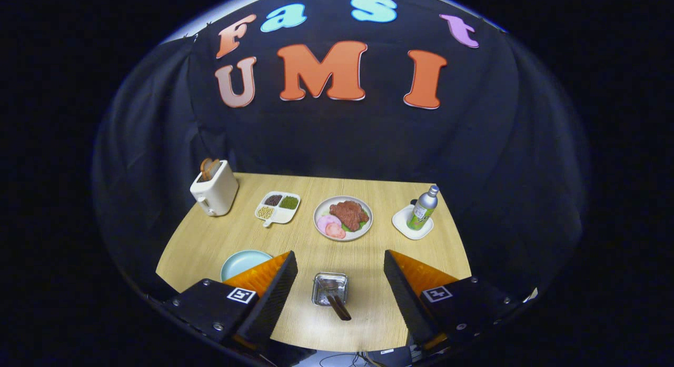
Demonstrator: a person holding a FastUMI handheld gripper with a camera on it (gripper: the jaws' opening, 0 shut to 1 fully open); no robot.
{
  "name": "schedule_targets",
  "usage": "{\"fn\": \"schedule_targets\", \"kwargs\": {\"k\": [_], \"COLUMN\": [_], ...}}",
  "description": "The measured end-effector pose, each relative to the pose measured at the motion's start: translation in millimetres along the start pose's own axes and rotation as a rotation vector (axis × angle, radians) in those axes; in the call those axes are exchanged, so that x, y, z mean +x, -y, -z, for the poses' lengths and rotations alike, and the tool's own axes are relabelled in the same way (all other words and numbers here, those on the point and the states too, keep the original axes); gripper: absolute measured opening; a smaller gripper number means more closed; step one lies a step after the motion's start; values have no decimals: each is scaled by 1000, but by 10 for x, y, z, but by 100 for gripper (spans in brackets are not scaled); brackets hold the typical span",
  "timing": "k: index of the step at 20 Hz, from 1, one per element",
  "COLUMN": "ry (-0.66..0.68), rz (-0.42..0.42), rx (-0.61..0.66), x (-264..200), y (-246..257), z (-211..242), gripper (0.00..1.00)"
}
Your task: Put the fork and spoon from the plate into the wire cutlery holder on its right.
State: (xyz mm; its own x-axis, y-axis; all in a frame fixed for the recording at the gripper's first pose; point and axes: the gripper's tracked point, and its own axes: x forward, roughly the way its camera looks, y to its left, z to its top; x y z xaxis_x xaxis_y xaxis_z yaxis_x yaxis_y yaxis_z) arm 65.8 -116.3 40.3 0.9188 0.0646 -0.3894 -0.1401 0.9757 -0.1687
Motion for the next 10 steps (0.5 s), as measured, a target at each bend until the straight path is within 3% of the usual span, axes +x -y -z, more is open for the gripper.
{"fn": "schedule_targets", "kwargs": {"k": [2,5,10], "ry": [91,207,280], "rz": [30,45,66], "rx": [1,99,152], "x": [-83,-184,-261], "y": [122,170,402], "z": [-72,-201,-215], "gripper": [99,99,99]}}
